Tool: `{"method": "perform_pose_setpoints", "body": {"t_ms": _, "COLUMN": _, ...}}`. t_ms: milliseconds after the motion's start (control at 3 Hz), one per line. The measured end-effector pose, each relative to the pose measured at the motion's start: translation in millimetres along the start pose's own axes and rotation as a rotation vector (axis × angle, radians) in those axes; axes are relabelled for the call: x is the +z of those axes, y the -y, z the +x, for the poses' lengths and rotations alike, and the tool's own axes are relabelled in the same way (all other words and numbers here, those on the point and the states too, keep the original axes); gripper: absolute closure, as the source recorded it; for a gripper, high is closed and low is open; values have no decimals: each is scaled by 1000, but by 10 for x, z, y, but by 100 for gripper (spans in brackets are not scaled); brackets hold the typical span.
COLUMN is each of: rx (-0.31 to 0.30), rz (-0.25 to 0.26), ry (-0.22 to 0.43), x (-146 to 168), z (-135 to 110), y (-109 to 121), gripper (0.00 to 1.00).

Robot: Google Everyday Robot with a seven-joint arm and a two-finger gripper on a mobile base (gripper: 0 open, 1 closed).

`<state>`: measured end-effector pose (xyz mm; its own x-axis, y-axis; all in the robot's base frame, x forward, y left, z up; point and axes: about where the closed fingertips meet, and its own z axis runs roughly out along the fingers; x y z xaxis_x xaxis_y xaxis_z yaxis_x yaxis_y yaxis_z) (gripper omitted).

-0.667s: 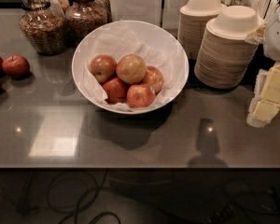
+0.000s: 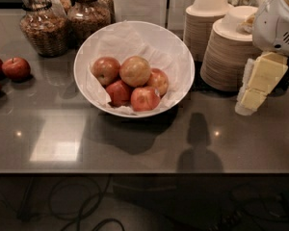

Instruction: Pick apple from white bowl

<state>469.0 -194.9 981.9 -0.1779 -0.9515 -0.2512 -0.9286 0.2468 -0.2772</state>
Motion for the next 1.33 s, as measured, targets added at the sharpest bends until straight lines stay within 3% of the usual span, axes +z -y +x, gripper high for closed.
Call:
{"method": "perform_pose_setpoints", "body": {"t_ms": 667, "rx": 18, "rz": 29, "ry": 24, "x": 7, "z": 8, "y": 47, "gripper": 0}}
{"method": "perform_pose_setpoints", "body": {"t_ms": 1000, "rx": 6, "rz": 29, "ry": 173, "x": 172, "z": -325, "y": 178, "gripper": 0}}
{"method": "perform_pose_setpoints", "body": {"t_ms": 1333, "rx": -50, "rz": -23, "ry": 360, "x": 284, "z": -876, "y": 221, "gripper": 0}}
